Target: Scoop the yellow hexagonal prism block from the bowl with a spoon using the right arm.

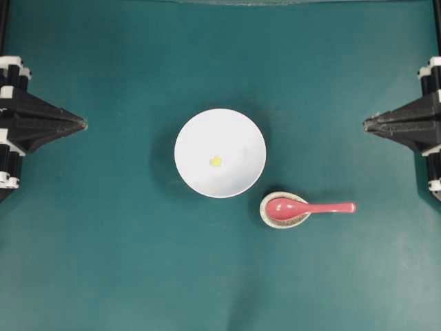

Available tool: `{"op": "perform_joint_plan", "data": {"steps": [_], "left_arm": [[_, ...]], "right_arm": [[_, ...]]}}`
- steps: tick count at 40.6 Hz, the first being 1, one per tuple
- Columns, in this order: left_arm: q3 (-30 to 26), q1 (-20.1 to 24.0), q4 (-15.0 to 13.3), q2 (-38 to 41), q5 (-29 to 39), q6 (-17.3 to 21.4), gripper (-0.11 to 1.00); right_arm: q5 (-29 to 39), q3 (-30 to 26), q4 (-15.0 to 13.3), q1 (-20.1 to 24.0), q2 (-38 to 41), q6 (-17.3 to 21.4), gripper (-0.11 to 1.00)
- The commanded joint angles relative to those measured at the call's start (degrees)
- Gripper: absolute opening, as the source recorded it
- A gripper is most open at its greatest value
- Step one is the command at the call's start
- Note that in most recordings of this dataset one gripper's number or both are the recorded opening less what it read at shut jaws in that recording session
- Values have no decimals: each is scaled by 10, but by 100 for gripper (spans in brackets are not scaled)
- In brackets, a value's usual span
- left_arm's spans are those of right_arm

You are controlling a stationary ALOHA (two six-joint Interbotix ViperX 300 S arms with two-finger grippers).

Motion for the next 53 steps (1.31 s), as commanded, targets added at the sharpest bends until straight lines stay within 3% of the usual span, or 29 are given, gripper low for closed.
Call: {"op": "perform_joint_plan", "data": {"steps": [1, 19, 22, 29, 34, 38, 53], "left_arm": [[-14, -2, 9, 4, 19, 4, -1], [-18, -2, 9, 1, 34, 4, 0], [-19, -2, 9, 1, 34, 4, 0], [-22, -2, 9, 1, 33, 4, 0], [-23, -2, 9, 1, 33, 4, 0], [-23, -2, 9, 1, 33, 4, 0], [-24, -2, 9, 1, 31, 4, 0]], "right_arm": [[-3, -11, 0, 0, 8, 3, -1], [-4, -14, 0, -1, 14, 4, 1], [-4, -14, 1, 0, 14, 4, 7], [-4, -15, 5, 0, 15, 4, 38], [-4, -16, 7, 0, 15, 4, 54], [-4, -15, 8, 0, 14, 4, 58], [-40, 4, 37, 4, 74, 8, 59]]}}
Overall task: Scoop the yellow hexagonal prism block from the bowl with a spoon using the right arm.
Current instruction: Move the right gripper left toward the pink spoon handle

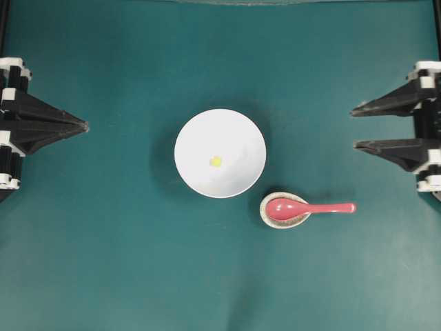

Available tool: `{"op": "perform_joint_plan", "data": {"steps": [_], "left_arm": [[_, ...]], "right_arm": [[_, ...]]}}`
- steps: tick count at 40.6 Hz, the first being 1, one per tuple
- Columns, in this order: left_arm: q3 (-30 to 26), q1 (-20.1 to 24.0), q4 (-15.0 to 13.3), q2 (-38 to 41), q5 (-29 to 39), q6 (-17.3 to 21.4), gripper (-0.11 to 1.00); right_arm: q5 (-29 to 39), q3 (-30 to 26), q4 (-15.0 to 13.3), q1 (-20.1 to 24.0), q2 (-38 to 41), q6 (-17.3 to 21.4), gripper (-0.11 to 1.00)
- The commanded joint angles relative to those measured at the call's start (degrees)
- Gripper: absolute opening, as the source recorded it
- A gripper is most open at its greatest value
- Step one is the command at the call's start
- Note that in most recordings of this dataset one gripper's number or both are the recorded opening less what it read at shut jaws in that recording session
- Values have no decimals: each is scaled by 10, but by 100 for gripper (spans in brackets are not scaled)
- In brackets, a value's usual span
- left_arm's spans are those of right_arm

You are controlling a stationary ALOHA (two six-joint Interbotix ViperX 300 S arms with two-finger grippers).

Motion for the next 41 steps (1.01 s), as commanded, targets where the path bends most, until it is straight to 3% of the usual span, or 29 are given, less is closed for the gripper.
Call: {"op": "perform_joint_plan", "data": {"steps": [1, 12, 19, 31, 41], "left_arm": [[-15, -1, 2, 2, -5, 1, 0], [-15, -1, 2, 2, -5, 1, 0], [-15, -1, 2, 3, -5, 1, 0], [-15, -1, 2, 6, -5, 1, 0], [-15, -1, 2, 6, -5, 1, 0]], "right_arm": [[-31, 4, 5, 4, 28, 1, 59], [-163, 47, 28, 36, 131, 3, 60], [-236, 68, 59, 69, 194, 3, 60], [-382, 112, 142, 144, 287, 3, 60], [-446, 107, 208, 217, 375, 2, 59]]}}
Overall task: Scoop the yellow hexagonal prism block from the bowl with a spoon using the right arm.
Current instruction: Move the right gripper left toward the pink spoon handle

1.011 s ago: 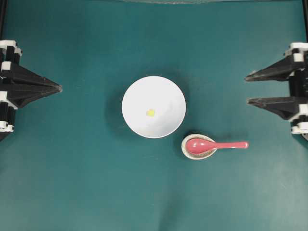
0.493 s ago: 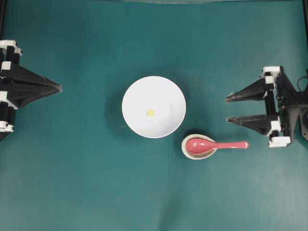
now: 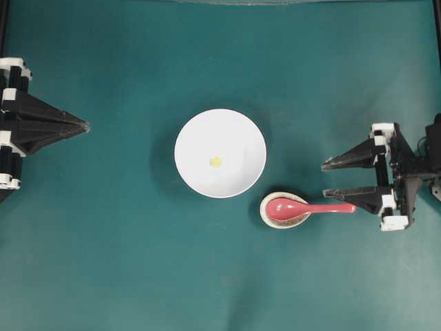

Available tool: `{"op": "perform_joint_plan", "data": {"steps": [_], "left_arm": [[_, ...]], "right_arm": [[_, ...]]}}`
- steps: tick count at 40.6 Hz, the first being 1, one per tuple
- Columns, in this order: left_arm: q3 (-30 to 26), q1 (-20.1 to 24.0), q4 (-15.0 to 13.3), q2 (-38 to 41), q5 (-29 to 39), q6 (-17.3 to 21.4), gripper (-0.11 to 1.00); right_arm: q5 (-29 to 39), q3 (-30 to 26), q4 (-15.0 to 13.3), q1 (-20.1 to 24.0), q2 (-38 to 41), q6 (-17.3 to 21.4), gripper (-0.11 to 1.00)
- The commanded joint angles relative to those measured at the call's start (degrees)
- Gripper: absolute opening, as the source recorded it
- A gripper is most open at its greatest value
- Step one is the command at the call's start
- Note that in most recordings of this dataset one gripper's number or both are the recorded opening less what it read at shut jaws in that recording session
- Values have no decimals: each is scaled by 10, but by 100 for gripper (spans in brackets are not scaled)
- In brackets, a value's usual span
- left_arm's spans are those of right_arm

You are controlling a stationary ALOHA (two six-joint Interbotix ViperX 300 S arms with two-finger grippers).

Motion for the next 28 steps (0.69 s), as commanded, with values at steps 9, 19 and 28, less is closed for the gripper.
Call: {"op": "perform_joint_plan", "data": {"steps": [9, 19, 28], "left_arm": [[-14, -2, 1, 6, -5, 1, 0], [-14, -2, 1, 6, -5, 1, 0], [-14, -2, 1, 6, -5, 1, 0]], "right_arm": [[-105, -12, 59, 71, 97, -1, 59], [-121, -23, 113, 113, 166, 10, 59], [-149, -29, 127, 134, 219, 26, 59]]}}
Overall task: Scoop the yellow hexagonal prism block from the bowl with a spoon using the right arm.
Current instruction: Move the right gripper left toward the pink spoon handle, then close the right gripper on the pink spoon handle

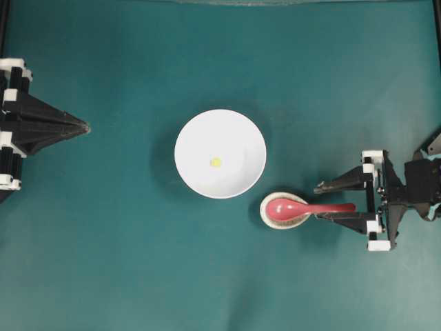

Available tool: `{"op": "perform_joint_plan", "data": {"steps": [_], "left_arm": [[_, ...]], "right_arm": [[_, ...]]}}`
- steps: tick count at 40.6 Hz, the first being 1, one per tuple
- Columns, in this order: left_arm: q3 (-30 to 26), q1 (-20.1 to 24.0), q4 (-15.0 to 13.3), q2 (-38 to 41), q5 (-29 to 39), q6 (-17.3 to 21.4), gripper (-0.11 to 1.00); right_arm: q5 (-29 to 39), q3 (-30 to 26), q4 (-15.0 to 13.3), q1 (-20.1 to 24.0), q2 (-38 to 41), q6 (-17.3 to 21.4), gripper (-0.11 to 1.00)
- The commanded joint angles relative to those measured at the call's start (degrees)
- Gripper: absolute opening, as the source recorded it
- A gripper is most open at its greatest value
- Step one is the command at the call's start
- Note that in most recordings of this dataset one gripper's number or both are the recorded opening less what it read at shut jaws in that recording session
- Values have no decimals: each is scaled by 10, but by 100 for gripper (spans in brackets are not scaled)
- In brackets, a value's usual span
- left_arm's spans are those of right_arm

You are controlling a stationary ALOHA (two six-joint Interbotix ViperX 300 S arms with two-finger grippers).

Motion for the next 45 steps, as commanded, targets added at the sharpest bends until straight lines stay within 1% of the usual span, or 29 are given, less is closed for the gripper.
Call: {"op": "perform_joint_plan", "data": {"steps": [1, 6, 15, 22, 31, 45], "left_arm": [[-14, -1, 2, 5, -6, 1, 0], [-14, -1, 2, 4, -5, 1, 0], [-14, -2, 2, 5, -5, 1, 0], [-14, -2, 2, 5, -5, 1, 0], [-14, -1, 2, 5, -5, 1, 0], [-14, -1, 2, 5, -6, 0, 0]], "right_arm": [[-18, -4, 5, 7, 18, 9, 59], [-24, -4, 5, 10, 43, 26, 59], [-24, -5, 5, 11, 69, 40, 59], [-18, -4, 5, 21, 71, 40, 59], [10, -1, 5, 27, 71, 41, 58], [9, 4, 4, 26, 71, 40, 58]]}}
